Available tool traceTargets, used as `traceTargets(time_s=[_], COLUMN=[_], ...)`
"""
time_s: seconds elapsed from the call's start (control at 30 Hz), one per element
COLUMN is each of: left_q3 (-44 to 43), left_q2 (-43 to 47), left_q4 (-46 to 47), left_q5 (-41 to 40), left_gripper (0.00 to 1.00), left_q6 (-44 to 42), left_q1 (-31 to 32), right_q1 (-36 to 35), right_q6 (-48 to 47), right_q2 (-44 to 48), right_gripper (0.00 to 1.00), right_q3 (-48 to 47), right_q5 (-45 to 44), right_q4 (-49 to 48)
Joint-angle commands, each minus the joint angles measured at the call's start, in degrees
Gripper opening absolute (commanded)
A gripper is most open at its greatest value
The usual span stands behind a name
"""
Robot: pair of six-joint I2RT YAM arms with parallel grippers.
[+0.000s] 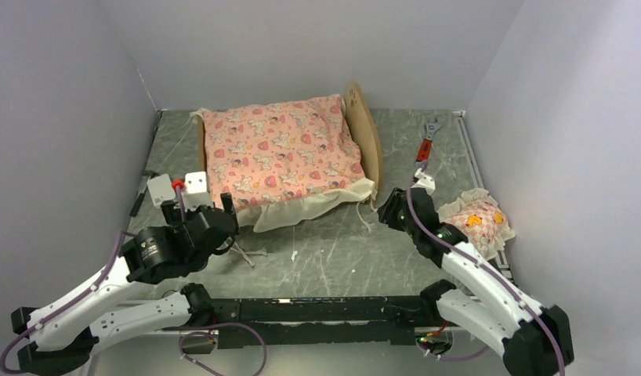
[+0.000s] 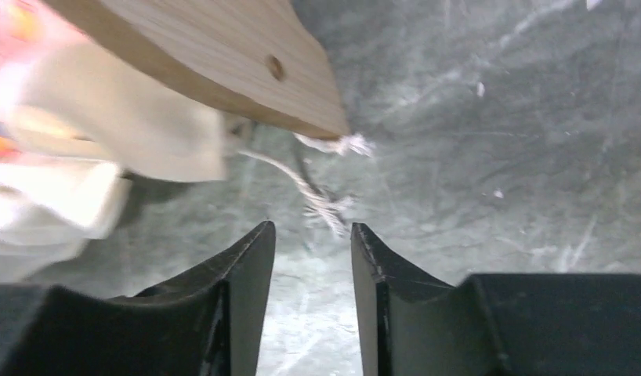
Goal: Set up the pet bed
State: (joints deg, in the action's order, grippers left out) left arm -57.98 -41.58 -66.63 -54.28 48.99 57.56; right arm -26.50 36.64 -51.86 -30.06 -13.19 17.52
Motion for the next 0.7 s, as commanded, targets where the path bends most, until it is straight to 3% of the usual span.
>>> traceTargets(time_s=[0.0, 0.33, 0.67], left_q3=[0.6, 1.1, 1.3], left_q2=[-1.5, -3.1, -1.7], left_q4=[3.4, 5.3, 5.4], left_q5=[-0.5, 1.1, 0.9], left_gripper=[1.00, 1.00, 1.00], left_q6=[-0.9, -2.1, -2.3], left_q1=[-0.2, -0.2, -0.2], right_q1=[0.0, -1.3, -1.9], right_q6=[6.4, 0.4, -1.0], right_q2=[6.4, 2.3, -5.7], right_gripper=[0.48, 0.49, 0.48], right_q3=[-0.4, -8.5, -14.0], right_q5=[3.1, 5.5, 0.1], right_q4=[-6.4, -12.7, -12.1])
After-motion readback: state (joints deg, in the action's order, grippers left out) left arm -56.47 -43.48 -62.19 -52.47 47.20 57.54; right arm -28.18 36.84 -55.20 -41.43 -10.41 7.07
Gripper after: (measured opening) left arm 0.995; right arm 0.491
